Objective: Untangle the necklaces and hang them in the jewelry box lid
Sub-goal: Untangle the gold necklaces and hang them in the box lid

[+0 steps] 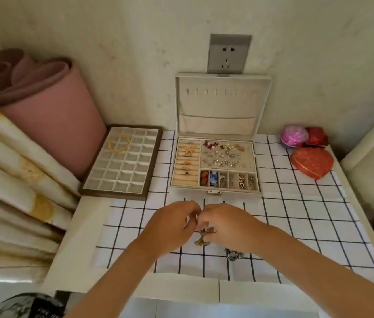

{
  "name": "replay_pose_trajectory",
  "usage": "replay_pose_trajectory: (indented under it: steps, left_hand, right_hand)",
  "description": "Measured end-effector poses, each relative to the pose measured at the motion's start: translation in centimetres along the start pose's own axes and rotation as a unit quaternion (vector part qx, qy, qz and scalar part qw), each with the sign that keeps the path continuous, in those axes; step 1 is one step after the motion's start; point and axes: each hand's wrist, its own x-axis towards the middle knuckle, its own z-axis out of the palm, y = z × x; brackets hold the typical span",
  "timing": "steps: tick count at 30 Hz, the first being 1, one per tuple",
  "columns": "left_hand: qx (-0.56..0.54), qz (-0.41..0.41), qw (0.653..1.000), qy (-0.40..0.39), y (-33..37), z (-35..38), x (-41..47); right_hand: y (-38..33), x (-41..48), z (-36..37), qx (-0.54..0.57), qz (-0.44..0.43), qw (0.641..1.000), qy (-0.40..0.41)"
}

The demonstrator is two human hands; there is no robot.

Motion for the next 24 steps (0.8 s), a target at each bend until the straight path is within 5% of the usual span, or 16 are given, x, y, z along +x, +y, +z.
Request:
replay_pose_trajectory:
  steps: [8,13,24]
  left_hand:
    - [-0.015,0.084,0.995,0.057,-0.5,3.6,-1.0]
    - [0.036,0.117,0.990,0.068,-0.2,5.7,-2.0]
    - [0.073,0.131,0.985,0.079,1.9,6.8,-2.7]
  right_hand:
    - [2.4,-2.9,3.3,-0.110,0.021,0.980,0.163]
    - [2.6,-5.3,5.8,-0.126,0.062,0.970,0.198]
    - [1.7,-7.5,5.3,-0.091,0.147,0.974,0.148]
